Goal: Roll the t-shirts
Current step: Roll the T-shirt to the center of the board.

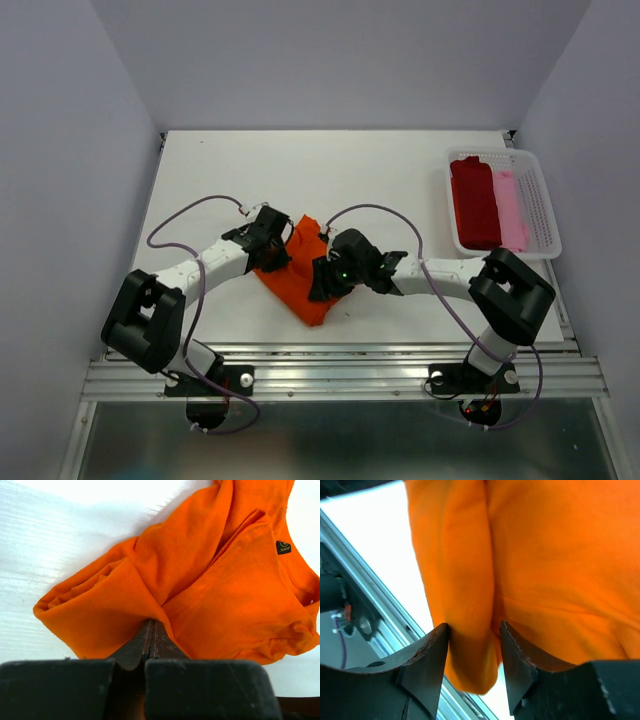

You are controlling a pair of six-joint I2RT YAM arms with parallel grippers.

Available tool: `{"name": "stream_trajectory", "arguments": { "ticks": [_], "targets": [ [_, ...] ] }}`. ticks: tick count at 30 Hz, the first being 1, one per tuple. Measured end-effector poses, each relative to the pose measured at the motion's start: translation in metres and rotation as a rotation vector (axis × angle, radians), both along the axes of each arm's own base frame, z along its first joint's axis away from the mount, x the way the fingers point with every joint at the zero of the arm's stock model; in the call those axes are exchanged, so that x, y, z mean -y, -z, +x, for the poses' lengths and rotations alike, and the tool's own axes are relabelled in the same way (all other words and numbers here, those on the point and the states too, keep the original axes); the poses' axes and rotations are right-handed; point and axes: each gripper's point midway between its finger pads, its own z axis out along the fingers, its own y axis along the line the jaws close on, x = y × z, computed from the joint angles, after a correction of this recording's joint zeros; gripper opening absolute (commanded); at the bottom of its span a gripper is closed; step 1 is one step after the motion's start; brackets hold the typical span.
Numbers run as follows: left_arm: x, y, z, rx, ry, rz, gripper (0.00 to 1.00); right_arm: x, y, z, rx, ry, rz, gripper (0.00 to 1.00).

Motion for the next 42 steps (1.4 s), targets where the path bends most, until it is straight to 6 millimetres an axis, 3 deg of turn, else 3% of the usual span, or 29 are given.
{"name": "stream_trajectory", "arguments": {
  "ticks": [4,7,10,23,30,35,37,42],
  "targets": [
    [0.000,0.003,0.001,-0.005,0.003,0.005,0.00,0.007,0.006,-0.004,-0.009,0.009,-0.023,0.53],
    [0.001,0.002,0.002,-0.002,0.006,0.005,0.00,0.010,0.002,-0.007,-0.009,0.013,-0.015,0.62],
    [0.001,0.001,0.002,0.000,0.008,0.007,0.00,0.011,-0.002,-0.012,-0.011,0.012,-0.002,0.65],
    [0.001,0.002,0.002,-0.001,0.009,0.009,0.00,-0.002,0.010,-0.040,-0.080,-0.048,0.027,0.61],
    [0.001,0.002,0.003,0.000,0.009,0.008,0.00,-0.006,0.015,-0.039,-0.097,-0.034,0.048,0.45],
    [0.001,0.003,0.004,-0.005,0.011,0.015,0.00,-0.009,0.018,-0.039,-0.113,-0.022,0.064,0.15],
    [0.001,0.003,0.005,-0.003,0.011,0.015,0.00,-0.009,0.019,-0.042,-0.126,-0.020,0.079,0.08],
    [0.002,0.002,0.005,-0.001,0.013,0.016,0.00,-0.007,0.019,-0.049,-0.168,-0.035,0.129,0.05]
  ]
}}
